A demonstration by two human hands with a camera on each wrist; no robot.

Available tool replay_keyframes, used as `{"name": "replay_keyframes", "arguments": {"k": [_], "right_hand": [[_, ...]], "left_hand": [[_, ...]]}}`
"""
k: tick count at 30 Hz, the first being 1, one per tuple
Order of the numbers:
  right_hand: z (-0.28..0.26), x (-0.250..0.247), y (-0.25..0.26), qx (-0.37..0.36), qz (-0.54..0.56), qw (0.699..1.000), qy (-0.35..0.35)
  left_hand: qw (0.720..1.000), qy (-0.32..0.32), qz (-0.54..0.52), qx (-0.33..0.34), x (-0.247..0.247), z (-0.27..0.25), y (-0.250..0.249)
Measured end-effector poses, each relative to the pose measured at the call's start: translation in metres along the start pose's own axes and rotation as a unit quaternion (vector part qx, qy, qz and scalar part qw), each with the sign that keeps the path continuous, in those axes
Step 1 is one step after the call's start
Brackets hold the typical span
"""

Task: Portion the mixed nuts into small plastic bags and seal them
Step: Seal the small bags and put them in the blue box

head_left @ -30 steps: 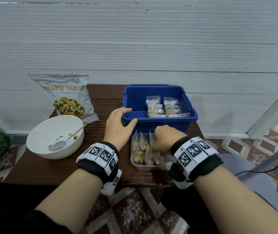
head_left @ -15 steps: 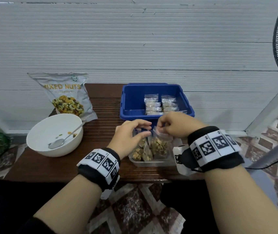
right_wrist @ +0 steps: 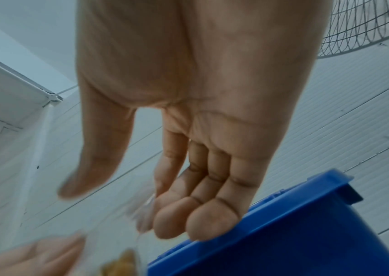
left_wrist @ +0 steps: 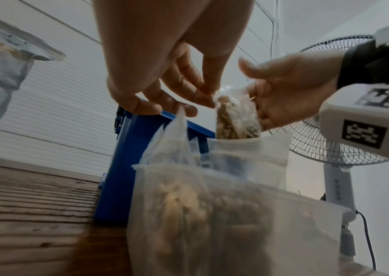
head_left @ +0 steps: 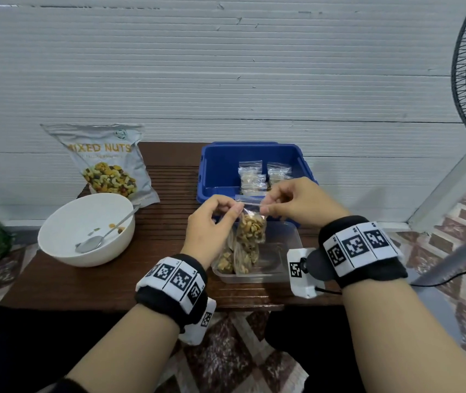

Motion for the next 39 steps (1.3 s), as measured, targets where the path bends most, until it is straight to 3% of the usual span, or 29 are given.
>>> {"name": "replay_keyframes", "arguments": {"k": [11, 14, 22, 31, 39], "right_hand": [[0.006, -0.001, -0.004, -0.008, 0.052, 0.996, -0.070], [0.007, -0.001, -0.004, -0.013, 0.057, 0.995, -0.076], [0.006, 0.001, 0.002, -0.024, 0.056, 0.998, -0.014], [0.008, 0.002, 0.005, -0.004, 0.021, 1.000, -0.011], [0.009, 0.004, 0.013, -0.017, -0.077, 0.997, -0.002]], "left_hand": [[0.999, 0.001, -0.007, 0.034, -0.007, 0.004, -0.006], [1.000, 0.009, -0.018, 0.016, -0.008, 0.006, -0.006], [0.999, 0.027, 0.016, 0.018, -0.009, 0.010, -0.004], [1.000, 0.013, -0.019, -0.007, -0.010, 0.009, -0.004], [0.999, 0.036, 0.010, 0.005, -0.011, 0.010, -0.009]]}}
Point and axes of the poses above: each hand's wrist, its own z-axis towards the middle knuckle, its own x-axis out of the palm, y = z × x, the point moved 1 cm from there along z, towards the middle knuckle, and after that the axes turned 14 degrees about y, right-handed, at the moved point
